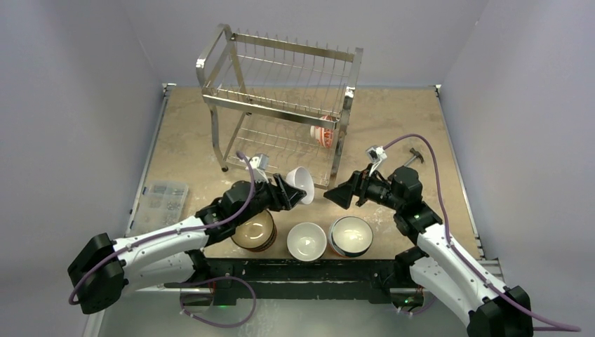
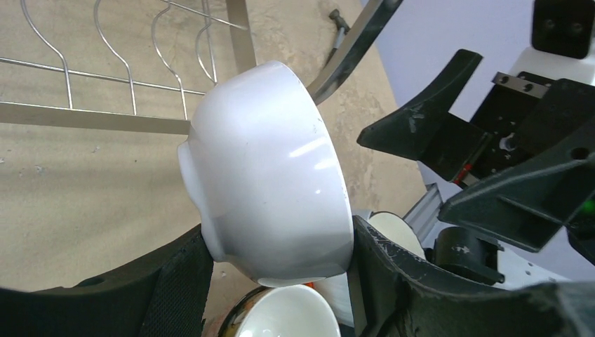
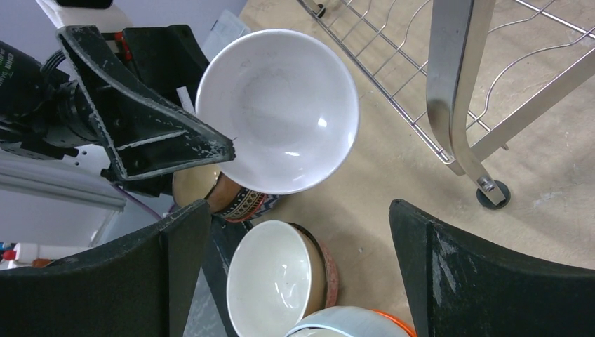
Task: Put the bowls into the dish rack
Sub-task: Place the bowl in the dish rack.
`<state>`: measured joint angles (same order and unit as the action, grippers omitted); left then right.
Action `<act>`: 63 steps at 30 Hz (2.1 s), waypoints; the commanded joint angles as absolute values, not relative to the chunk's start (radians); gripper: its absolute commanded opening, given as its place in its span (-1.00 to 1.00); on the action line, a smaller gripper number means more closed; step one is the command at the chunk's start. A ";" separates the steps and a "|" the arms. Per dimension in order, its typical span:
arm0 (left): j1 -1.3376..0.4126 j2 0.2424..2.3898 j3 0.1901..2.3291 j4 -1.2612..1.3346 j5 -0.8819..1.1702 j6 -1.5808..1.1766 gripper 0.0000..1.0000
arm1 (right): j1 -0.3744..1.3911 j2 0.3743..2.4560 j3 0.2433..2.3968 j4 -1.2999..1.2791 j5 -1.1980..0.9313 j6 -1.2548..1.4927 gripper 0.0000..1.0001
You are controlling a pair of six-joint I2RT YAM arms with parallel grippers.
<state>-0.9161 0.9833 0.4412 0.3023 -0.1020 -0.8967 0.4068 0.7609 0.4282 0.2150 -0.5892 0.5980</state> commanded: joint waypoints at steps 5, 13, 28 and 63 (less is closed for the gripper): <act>-0.897 1.082 0.598 0.221 -0.137 -0.822 -1.00 | 0.407 0.754 0.473 0.198 -0.566 0.561 0.97; -0.831 1.162 0.667 0.208 -0.083 -0.767 -1.00 | 0.407 0.746 0.474 0.170 -0.552 0.550 0.97; -0.591 1.305 0.698 0.380 0.232 -0.781 -1.00 | 0.407 0.742 0.457 0.189 -0.567 0.536 0.97; -0.454 1.555 0.626 0.996 0.086 -0.651 -1.00 | 0.407 0.750 0.459 0.150 -0.522 0.493 0.97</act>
<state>-0.4603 1.5288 0.6086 0.8646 0.1452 -0.7284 0.4068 0.7589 0.4297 0.1543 -0.5396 0.5152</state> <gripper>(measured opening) 0.605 0.987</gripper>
